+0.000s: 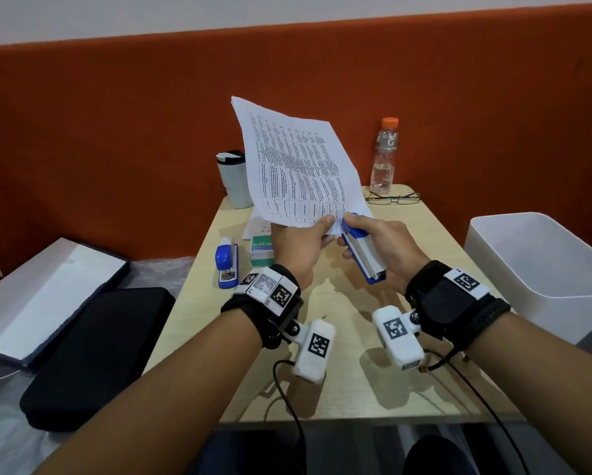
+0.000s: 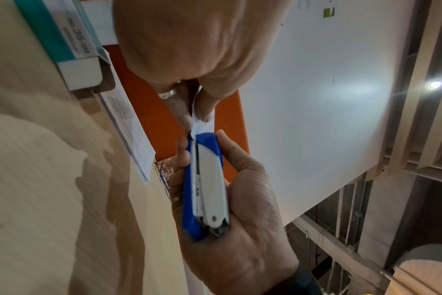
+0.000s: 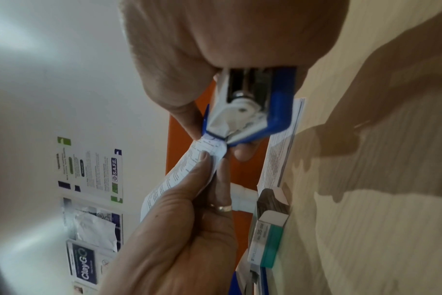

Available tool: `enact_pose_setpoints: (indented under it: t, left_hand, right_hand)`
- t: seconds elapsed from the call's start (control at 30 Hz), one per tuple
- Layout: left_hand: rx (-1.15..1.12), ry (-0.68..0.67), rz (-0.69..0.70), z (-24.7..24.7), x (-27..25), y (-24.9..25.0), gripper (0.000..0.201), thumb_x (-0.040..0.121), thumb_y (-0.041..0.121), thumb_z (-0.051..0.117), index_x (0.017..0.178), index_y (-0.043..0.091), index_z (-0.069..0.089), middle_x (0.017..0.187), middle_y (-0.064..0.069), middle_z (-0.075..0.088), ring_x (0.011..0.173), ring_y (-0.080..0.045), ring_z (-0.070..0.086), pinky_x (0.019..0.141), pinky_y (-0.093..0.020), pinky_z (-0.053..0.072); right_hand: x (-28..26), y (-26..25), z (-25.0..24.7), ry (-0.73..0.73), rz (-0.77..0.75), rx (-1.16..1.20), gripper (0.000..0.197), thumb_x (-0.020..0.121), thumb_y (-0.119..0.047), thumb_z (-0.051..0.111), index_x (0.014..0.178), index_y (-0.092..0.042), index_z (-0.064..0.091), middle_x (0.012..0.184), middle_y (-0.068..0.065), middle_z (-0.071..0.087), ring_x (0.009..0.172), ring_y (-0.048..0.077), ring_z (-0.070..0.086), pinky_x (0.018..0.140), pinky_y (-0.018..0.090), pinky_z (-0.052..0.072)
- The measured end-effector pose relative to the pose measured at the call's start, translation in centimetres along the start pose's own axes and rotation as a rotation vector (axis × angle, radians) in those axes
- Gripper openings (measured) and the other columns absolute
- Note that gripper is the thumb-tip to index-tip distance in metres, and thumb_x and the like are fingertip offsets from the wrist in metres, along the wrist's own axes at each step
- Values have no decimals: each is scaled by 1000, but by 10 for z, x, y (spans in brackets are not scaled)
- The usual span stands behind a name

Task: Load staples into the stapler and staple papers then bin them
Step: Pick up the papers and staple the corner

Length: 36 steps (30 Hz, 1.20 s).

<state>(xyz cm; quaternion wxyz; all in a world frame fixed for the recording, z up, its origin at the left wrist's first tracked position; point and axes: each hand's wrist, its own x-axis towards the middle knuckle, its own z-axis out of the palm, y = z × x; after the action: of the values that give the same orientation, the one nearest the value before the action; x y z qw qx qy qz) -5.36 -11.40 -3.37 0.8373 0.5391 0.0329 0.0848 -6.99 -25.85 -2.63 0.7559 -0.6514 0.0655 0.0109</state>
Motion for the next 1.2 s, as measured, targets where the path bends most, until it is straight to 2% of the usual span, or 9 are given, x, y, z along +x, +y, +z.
enact_pose_setpoints:
  t: [0.07, 0.27, 0.5, 0.63, 0.73, 0.97, 1.1, 1.2]
  left_hand:
    - [-3, -2, -7, 0, 0, 0, 54, 88, -10, 73, 133, 16, 59, 124, -8, 73, 107, -25, 73, 72, -29, 65]
    - [-14, 7, -13, -1, 1, 3, 60, 88, -11, 74, 139, 15, 57, 126, -7, 72, 104, -20, 74, 68, -26, 63]
    - [-5, 6, -13, -4, 0, 0, 62, 88, -9, 74, 141, 15, 56, 128, -7, 71, 108, -22, 73, 67, -25, 62]
    - [5, 5, -11, -4, -1, 1, 60, 88, -9, 74, 140, 16, 57, 128, -7, 71, 111, -25, 72, 67, -25, 62]
    - [5, 8, -6, -4, -2, 2, 59, 88, -9, 74, 140, 14, 58, 127, -7, 72, 111, -26, 72, 67, -26, 63]
    - [-3, 21, -11, -4, -2, 6, 61, 88, -9, 74, 141, 15, 57, 128, -6, 72, 107, -21, 73, 64, -23, 61]
    - [-6, 32, -16, -6, -4, 9, 60, 88, -9, 74, 141, 14, 57, 127, -6, 72, 103, -18, 73, 63, -23, 61]
    - [-22, 53, -25, -7, -3, 12, 59, 87, -9, 76, 139, 13, 57, 126, -8, 72, 96, -15, 74, 62, -22, 61]
  right_hand:
    - [0, 0, -1, -11, 2, -11, 40, 95, -35, 77, 114, 0, 75, 101, 24, 80, 72, 30, 70, 62, 32, 58]
    - [-2, -1, -2, -60, 25, 5, 42, 98, -36, 73, 121, -1, 72, 111, 27, 77, 80, 32, 68, 71, 37, 57]
    - [-3, 1, -4, -93, 23, -28, 44, 99, -39, 71, 123, -2, 71, 110, 25, 78, 79, 30, 69, 63, 31, 60]
    - [-3, 0, -3, -140, 26, -27, 48, 99, -46, 68, 122, -5, 71, 97, 18, 77, 72, 27, 67, 63, 32, 57]
    - [-2, -1, -3, -156, 29, -21, 49, 99, -48, 67, 120, -4, 71, 97, 17, 76, 72, 28, 66, 66, 35, 55]
    - [-4, -4, -3, -214, 52, 31, 44, 101, -46, 62, 124, -9, 68, 96, 17, 72, 67, 26, 64, 62, 34, 53]
    - [-5, -4, -4, -231, 74, 38, 49, 101, -48, 60, 129, -8, 67, 97, 16, 70, 67, 25, 64, 57, 30, 55]
    - [-6, -3, -7, -213, 74, -28, 54, 95, -55, 67, 129, -12, 70, 97, 13, 74, 68, 23, 64, 57, 30, 56]
